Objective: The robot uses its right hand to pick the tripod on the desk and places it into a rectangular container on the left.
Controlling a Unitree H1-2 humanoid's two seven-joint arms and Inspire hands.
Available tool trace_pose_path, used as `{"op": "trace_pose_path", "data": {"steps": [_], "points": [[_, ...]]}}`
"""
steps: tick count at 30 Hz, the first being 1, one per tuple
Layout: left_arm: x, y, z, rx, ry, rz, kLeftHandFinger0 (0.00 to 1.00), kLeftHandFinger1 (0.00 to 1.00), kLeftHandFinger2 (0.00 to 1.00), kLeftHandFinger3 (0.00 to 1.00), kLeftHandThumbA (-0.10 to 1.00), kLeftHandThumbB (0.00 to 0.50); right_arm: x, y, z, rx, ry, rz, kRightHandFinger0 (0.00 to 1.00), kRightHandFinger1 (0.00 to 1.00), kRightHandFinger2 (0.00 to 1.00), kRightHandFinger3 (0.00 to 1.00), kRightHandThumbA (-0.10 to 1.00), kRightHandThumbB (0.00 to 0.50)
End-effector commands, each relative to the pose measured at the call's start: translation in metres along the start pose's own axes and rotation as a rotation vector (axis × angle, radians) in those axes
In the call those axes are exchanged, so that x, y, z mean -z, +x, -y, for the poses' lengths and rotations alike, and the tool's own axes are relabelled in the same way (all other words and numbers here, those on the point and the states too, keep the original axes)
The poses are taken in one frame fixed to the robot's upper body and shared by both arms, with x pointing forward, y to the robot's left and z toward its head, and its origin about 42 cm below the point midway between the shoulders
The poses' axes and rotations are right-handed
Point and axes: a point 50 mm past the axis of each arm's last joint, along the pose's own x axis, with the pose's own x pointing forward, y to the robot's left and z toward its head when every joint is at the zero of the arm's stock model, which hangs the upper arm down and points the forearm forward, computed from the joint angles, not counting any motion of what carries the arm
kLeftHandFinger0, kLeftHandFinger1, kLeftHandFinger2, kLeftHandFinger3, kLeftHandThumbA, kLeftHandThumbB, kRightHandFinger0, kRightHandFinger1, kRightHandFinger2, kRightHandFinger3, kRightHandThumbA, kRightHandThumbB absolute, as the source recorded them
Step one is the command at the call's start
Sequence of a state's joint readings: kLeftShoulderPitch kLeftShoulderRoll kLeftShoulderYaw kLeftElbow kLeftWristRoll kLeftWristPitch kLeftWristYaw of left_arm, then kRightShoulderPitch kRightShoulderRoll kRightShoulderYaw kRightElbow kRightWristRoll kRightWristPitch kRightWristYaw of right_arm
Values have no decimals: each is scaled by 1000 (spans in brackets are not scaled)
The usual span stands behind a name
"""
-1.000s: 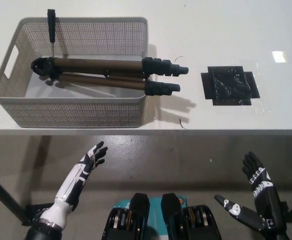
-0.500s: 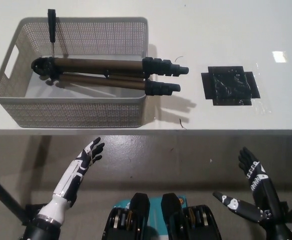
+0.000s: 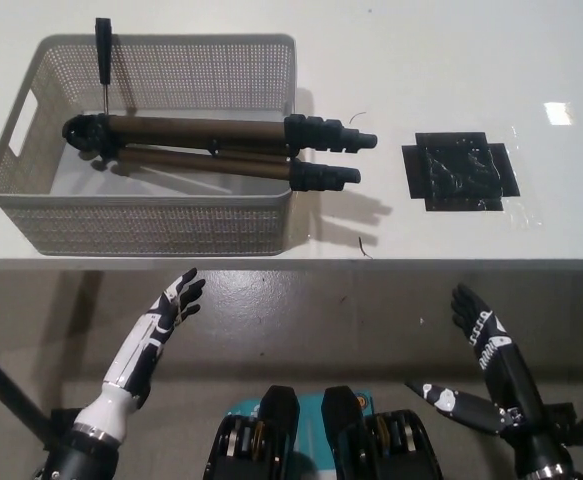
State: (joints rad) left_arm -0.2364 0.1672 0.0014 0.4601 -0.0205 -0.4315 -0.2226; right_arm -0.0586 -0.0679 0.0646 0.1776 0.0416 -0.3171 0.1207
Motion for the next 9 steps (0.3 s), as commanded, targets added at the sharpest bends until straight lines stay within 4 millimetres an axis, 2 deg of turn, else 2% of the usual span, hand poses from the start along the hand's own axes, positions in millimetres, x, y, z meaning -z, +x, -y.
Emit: {"op": "trace_pose_path", "data": {"steps": [1,9], "points": [[-10,7,-3,-36,1,68,1000,1000,1000,1000,1000,500,-5,4,-5,-18,-12,26,1000,1000,1000,1000,1000,201],[-6,1,-2,-42,-9,50,1000,1000,1000,1000,1000,500,-5,1,-7,-19,-23,14,1000,1000,1000,1000,1000,221]]}}
